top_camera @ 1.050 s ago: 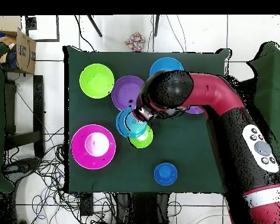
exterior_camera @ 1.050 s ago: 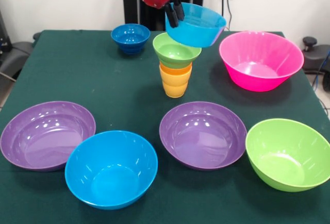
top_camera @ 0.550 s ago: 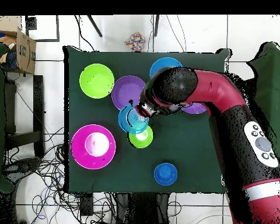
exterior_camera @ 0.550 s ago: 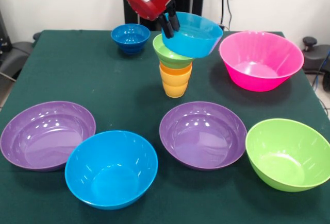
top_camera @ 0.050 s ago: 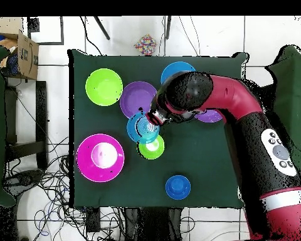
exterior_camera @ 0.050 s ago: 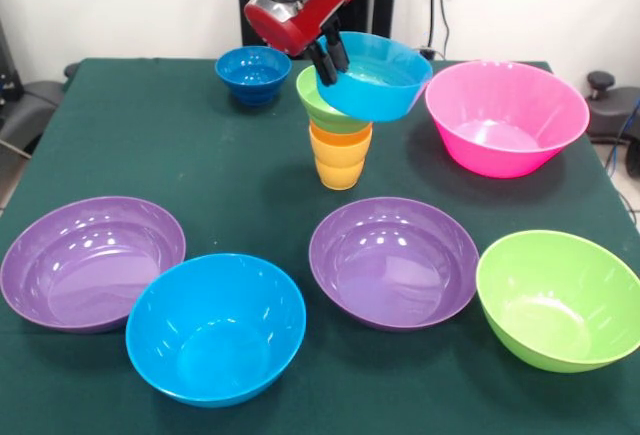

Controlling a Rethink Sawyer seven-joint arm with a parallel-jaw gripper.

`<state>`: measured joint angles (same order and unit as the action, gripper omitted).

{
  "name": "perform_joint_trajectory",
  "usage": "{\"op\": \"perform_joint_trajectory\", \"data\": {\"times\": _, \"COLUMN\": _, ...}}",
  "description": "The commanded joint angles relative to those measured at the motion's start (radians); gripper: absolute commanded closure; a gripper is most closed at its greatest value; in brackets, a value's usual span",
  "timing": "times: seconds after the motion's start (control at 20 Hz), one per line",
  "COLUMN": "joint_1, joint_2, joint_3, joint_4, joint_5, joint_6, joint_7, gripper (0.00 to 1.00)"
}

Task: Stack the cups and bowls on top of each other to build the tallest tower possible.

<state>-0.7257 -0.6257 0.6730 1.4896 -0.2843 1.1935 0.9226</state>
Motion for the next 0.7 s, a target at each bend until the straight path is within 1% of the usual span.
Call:
{"op": "perform_joint_trajectory", "data": {"times": 0.05, "joint_1": 0.011, "joint_2": 0.021, "joint_3": -0.06, "joint_4": 0.01, "joint_5": -0.012, "joint_6": 0.051, "joint_7": 0.074, "gripper": 1.0}}
{"op": "perform_joint_trajectory", "data": {"times": 0.4, "joint_1": -0.02, "joint_2": 0.031, "joint_3": -0.061, "joint_4": 0.042, "joint_5": -0.024, "joint_6": 0.021, "joint_7": 0.053, "gripper": 1.0}}
{"op": "perform_joint_trajectory", "data": {"times": 0.7, "joint_1": -0.035, "joint_2": 0.04, "joint_3": -0.06, "joint_4": 0.045, "joint_5": -0.032, "joint_6": 0.023, "joint_7": 0.037, "gripper": 1.0}}
